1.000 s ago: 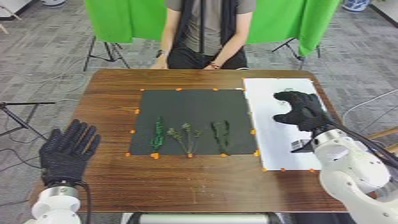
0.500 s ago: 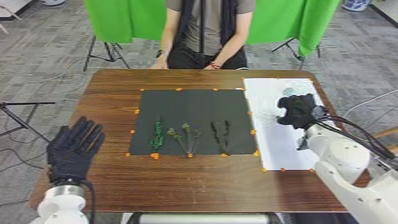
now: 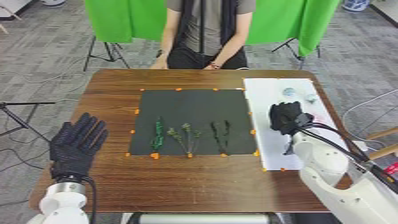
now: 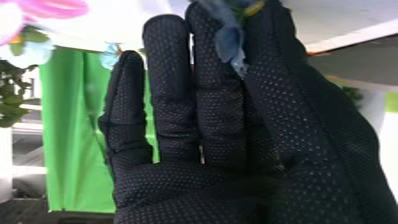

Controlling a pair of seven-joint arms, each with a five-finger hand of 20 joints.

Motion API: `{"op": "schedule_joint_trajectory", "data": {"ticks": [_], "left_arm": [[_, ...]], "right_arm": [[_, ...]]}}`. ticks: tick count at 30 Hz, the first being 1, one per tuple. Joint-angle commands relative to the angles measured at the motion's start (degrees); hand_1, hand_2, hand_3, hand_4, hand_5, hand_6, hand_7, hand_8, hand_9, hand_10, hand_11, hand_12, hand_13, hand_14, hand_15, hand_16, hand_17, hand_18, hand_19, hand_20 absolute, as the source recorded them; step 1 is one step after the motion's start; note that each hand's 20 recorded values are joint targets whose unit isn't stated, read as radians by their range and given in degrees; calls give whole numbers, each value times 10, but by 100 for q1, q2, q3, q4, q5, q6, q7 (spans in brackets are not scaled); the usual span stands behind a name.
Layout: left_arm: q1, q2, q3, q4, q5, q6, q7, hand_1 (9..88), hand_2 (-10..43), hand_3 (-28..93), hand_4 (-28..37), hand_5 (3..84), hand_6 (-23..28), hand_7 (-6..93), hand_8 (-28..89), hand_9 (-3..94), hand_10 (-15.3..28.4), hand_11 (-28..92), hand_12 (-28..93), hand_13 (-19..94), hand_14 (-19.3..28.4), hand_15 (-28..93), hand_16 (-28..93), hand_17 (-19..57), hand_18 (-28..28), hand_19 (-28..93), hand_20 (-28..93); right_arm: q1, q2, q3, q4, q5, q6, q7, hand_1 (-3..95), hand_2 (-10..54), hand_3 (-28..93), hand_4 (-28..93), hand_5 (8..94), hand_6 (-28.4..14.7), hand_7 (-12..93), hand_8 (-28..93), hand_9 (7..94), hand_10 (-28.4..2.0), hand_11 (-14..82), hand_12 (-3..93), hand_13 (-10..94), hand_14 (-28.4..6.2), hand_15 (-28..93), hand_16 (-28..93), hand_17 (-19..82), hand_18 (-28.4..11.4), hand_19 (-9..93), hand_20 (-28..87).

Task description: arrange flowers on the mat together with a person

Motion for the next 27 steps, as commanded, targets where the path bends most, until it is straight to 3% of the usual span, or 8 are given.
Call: {"op": "schedule_joint_trajectory", "data": {"ticks": [1,3,4,7,9,12,20,27], "left_arm": [[61,-175,4,226,-42,-178,-84,286,144,751,-283,487,91,119,-102,421,143,195,49,351,156,305,-86,-30,172,449,67],[57,-197,27,260,-443,-59,46,278,148,744,-283,487,91,119,-102,421,143,195,49,351,154,303,-87,-31,173,447,67],[115,-241,-20,261,-559,-129,53,272,151,743,-283,486,90,118,-102,421,143,195,49,351,154,302,-87,-31,173,446,67],[194,-264,-70,260,-503,-75,-26,259,160,740,-283,484,89,117,-103,422,142,193,49,352,154,301,-86,-32,172,444,68],[324,-253,-169,197,-632,-140,23,256,164,739,-283,485,87,118,-102,429,140,193,49,352,155,301,-85,-32,172,442,69],[367,-237,-210,183,-521,-128,13,254,169,735,-283,490,86,117,-103,443,144,189,50,354,155,300,-85,-32,172,440,70],[369,-164,-129,132,-567,-121,122,250,173,736,-283,493,86,116,-102,447,142,187,54,355,155,299,-83,-32,171,437,74],[233,-44,34,185,-637,-108,289,250,172,741,-283,496,86,116,-102,447,142,186,55,356,155,298,-82,-32,170,435,77]], "right_arm": [[-25,-20,-128,-255,-114,321,-125,645,-95,578,-283,780,42,332,-19,902,-62,119,429,640,-71,443,440,248,-193,697,398],[146,-76,-239,-453,-108,495,-174,640,-95,588,-283,781,40,331,-18,901,-62,118,432,640,-71,442,442,245,-196,696,399],[297,-121,-375,-498,-140,647,-208,638,-95,592,-283,782,39,330,-18,900,-62,118,433,640,-71,442,443,244,-197,696,400],[983,-244,-1072,-550,-93,1058,-2,634,-95,597,-283,783,38,330,-16,896,-62,116,435,638,-72,442,444,240,-197,694,400],[1633,-453,-1607,-364,222,1069,-36,629,-95,608,-283,784,37,329,-16,894,-65,114,436,637,-73,449,449,239,-198,696,403],[2422,-794,-2283,-49,555,1073,-185,628,-95,613,-283,785,35,328,-13,892,-68,112,434,633,-78,460,449,237,-203,700,407],[3491,-1804,-3367,479,388,890,-781,623,-95,624,-283,782,32,329,-2,892,-71,114,433,630,-85,480,438,237,-209,705,409],[3870,-2639,-3978,1305,144,1039,-1284,621,-95,627,-283,779,30,332,2,889,-73,115,435,629,-84,485,433,238,-210,706,406]]}}
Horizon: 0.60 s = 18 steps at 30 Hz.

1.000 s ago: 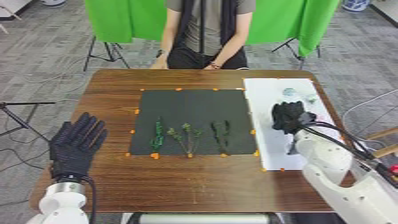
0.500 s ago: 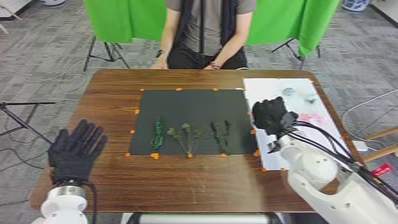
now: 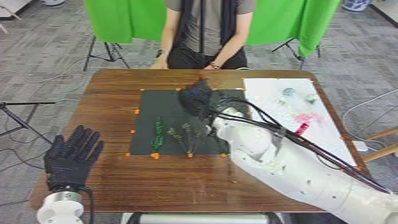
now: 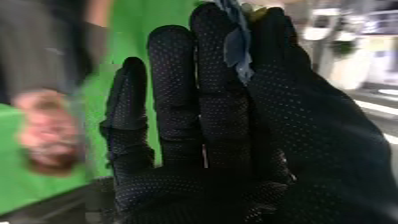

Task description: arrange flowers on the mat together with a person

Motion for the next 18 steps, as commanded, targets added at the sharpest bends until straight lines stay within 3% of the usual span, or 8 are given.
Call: {"op": "schedule_joint_trajectory", "data": {"ticks": [1,6,10,13,18], "left_arm": [[-73,155,199,30,-52,-37,193,249,171,742,-283,496,86,116,-102,447,142,186,55,356,155,299,-82,-32,170,435,78],[-250,305,330,75,-77,-89,331,251,171,742,-283,495,87,115,-101,447,142,186,55,356,154,298,-82,-32,171,436,79],[-396,333,413,125,-77,-118,320,251,171,743,-283,495,86,115,-101,447,142,186,55,356,154,298,-83,-32,170,436,80],[-454,444,498,150,-132,-140,401,252,170,742,-283,495,86,116,-101,447,142,186,55,356,154,298,-82,-32,170,435,80],[-536,450,525,185,-104,-133,327,254,171,741,-283,495,87,115,-101,447,142,186,56,356,154,298,-83,-32,170,435,80]], "right_arm": [[564,-1158,-470,662,-287,200,-476,621,-95,626,-283,779,30,332,1,889,-73,115,435,629,-85,486,433,238,-210,706,405],[681,-1526,-758,1002,-36,152,-341,619,-95,628,-283,774,32,340,-3,887,-73,116,433,630,-82,487,431,241,-208,707,402],[301,-1762,-497,1209,170,93,-275,616,-95,633,-283,770,33,347,-6,885,-74,116,432,631,-81,487,430,242,-208,708,400],[220,-1769,-583,1292,139,135,-174,613,-95,638,-283,768,33,351,-9,883,-74,117,431,630,-82,487,431,242,-208,708,399],[276,-1712,-936,1341,135,234,77,608,-95,640,-283,760,33,361,-14,880,-76,116,428,630,-82,489,427,242,-207,708,395]]}}
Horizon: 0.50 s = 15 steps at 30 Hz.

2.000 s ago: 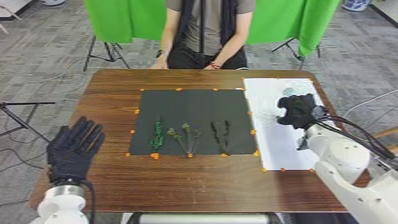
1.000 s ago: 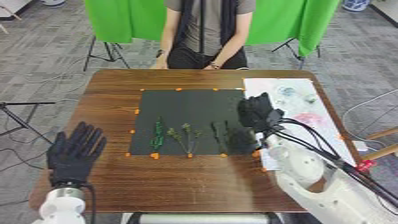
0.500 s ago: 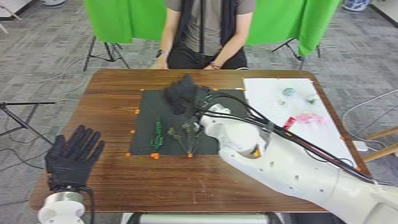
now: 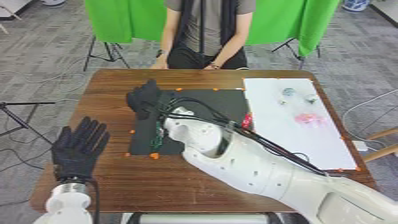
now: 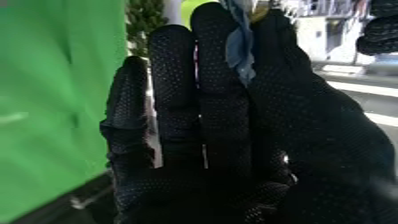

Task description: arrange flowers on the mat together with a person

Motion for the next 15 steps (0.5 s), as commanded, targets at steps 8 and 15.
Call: {"op": "schedule_joint_trajectory", "data": {"ticks": [8,15], "left_arm": [[-161,90,87,100,15,-56,-93,257,169,744,-283,495,87,116,-102,448,143,187,55,357,154,299,-83,-32,170,435,80],[-80,85,52,79,-23,-37,-66,260,169,744,-283,495,87,116,-102,447,143,187,55,356,154,300,-83,-32,170,436,81]], "right_arm": [[81,97,-876,59,84,369,736,604,-95,638,-283,743,33,367,-30,869,-77,113,422,623,-80,491,421,242,-207,709,388],[174,133,-1081,59,108,868,922,593,-95,628,-283,692,23,352,-63,822,-78,91,385,598,-89,529,389,232,-207,705,358]]}}
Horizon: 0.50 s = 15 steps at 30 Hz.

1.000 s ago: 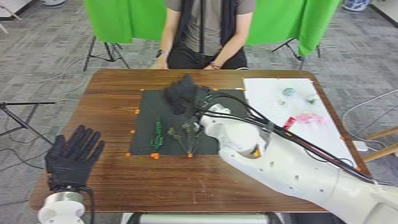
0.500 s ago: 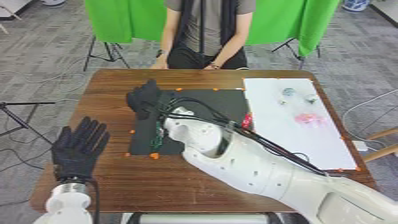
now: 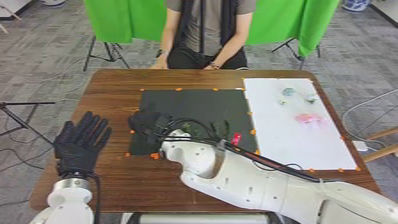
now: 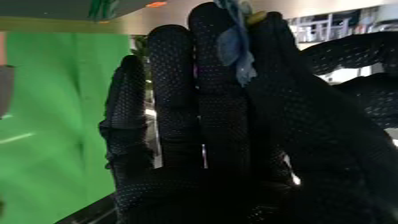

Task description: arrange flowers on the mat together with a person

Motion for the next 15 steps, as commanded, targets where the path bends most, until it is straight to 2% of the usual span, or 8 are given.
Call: {"op": "schedule_joint_trajectory", "data": {"ticks": [1,4,9,10,12,13,15], "left_arm": [[109,-13,-24,25,0,0,-66,261,169,744,-283,495,87,116,-102,447,143,187,55,356,154,301,-83,-32,169,436,81],[124,-47,-48,27,37,19,-93,261,168,746,-283,499,82,119,-102,448,141,188,55,356,154,301,-84,-32,169,436,81],[115,-93,-78,44,65,25,-149,269,165,744,-283,505,78,123,-105,451,140,189,54,356,153,302,-83,-32,169,436,81],[119,-46,-55,45,14,29,-104,270,164,744,-283,505,78,124,-106,451,140,190,54,356,153,302,-83,-32,169,436,81],[104,-79,-62,50,32,31,-138,270,164,744,-283,505,78,124,-106,453,139,191,54,356,153,302,-83,-32,169,435,81],[107,-40,-47,49,-11,31,-109,270,164,744,-283,506,78,124,-106,453,140,191,54,355,154,302,-83,-32,169,436,81],[130,-47,-58,38,-8,39,-97,270,163,744,-283,506,78,123,-106,453,140,191,53,356,154,303,-83,-32,169,436,81]], "right_arm": [[127,77,-64,-102,78,417,189,592,-95,630,-283,682,22,357,-68,815,-78,91,379,593,-90,537,384,232,-207,706,353],[14,76,39,-168,15,352,111,592,-95,629,-283,660,17,351,-82,784,-77,82,355,570,-93,557,371,221,-208,707,338],[-70,111,86,-304,-57,188,35,574,-95,660,-283,643,22,315,-83,737,-74,127,311,544,-96,576,352,210,-210,706,328],[-82,109,92,-314,-94,173,27,567,-95,673,-283,640,23,310,-87,728,-75,139,298,541,-96,579,350,207,-210,706,327],[-64,121,66,-345,-112,129,74,562,-95,682,-283,637,24,305,-92,714,-77,155,281,537,-98,582,343,205,-210,703,324],[-63,126,68,-364,-78,99,84,554,-95,695,-283,634,24,298,-103,704,-80,169,265,533,-100,585,337,203,-210,702,322],[-81,123,85,-394,-74,45,115,544,-95,710,-283,631,25,296,-120,690,-85,191,239,529,-103,590,325,200,-211,700,319]]}}
